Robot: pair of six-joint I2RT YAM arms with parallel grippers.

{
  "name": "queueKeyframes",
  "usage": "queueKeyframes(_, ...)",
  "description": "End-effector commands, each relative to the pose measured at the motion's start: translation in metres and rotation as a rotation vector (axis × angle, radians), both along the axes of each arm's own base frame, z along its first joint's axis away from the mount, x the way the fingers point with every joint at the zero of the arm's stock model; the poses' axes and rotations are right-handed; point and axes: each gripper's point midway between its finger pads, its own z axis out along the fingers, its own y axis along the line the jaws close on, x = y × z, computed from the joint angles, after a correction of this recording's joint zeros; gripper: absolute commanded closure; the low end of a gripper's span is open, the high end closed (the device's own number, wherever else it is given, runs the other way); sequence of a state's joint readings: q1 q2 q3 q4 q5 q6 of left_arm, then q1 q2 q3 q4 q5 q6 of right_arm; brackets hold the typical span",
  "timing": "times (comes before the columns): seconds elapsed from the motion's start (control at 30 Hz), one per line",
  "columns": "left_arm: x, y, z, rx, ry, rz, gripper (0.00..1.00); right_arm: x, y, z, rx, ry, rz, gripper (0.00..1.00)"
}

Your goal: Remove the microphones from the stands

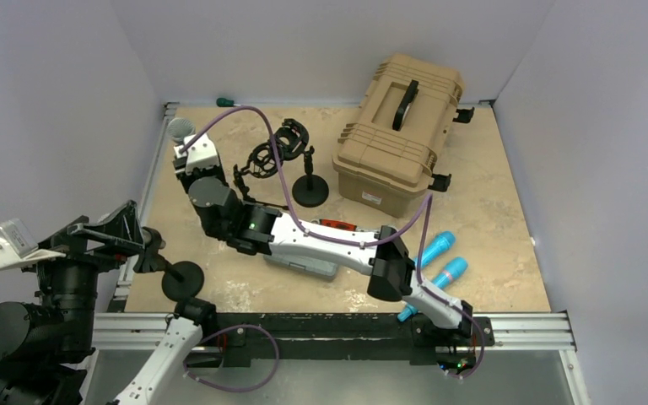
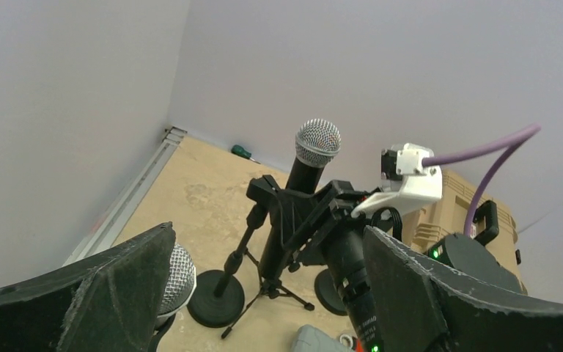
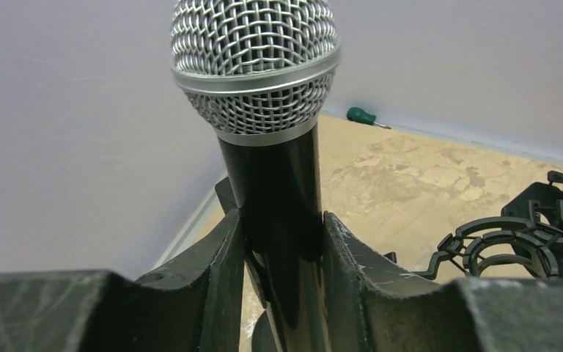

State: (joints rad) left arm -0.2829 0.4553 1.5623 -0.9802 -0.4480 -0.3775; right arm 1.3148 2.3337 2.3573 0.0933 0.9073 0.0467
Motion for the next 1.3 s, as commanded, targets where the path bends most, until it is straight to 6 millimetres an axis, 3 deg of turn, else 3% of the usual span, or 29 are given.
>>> queueKeyframes(0.0, -0.002, -0.014, -0.014, 0.033, 0.037, -0.085, 0.04, 0.012, -0.017, 0.046, 0.068, -0.047, 0.007, 0.78)
queueKeyframes(0.07, -0.005, -0.018, -0.019, 0.039, 0.049, -0.112, 0.04, 0.006, -0.014, 0.044, 0.051, -0.059, 0.079, 0.96)
queueKeyframes(0.1, -0.006, -0.02, -0.022, 0.042, 0.054, -0.128, 0.04, 0.002, -0.016, 0.049, 0.044, -0.083, 0.109, 1.0)
queueKeyframes(0.47, -0.004, -0.066, -0.057, 0.036, 0.141, -0.372, 0.03, -0.067, -0.035, 0.083, -0.013, -0.375, 0.674, 1.0)
queueKeyframes(0.7, 0.002, -0.073, -0.081, 0.074, 0.235, -0.408, 0.02, -0.063, -0.051, 0.079, -0.012, -0.383, 0.908, 1.0)
queueKeyframes(0.9, 0.003, -0.071, -0.075, 0.043, 0.207, -0.387, 0.02, -0.057, -0.042, 0.071, -0.01, -0.343, 0.936, 1.0)
queueKeyframes(1.0, 0.001, -0.07, -0.072, 0.037, 0.196, -0.387, 0.03, -0.044, -0.044, 0.066, -0.019, -0.308, 0.863, 1.0)
queueKeyframes(1.03, 0.0, -0.069, -0.071, 0.036, 0.192, -0.382, 0.03, -0.034, -0.048, 0.066, -0.015, -0.281, 0.803, 0.98)
queueKeyframes(1.17, -0.002, -0.063, -0.07, 0.036, 0.169, -0.351, 0.03, -0.011, -0.066, 0.07, 0.07, -0.157, 0.607, 0.56)
queueKeyframes(1.27, -0.003, -0.06, -0.068, 0.035, 0.151, -0.339, 0.03, -0.005, -0.073, 0.064, 0.119, -0.074, 0.483, 0.36)
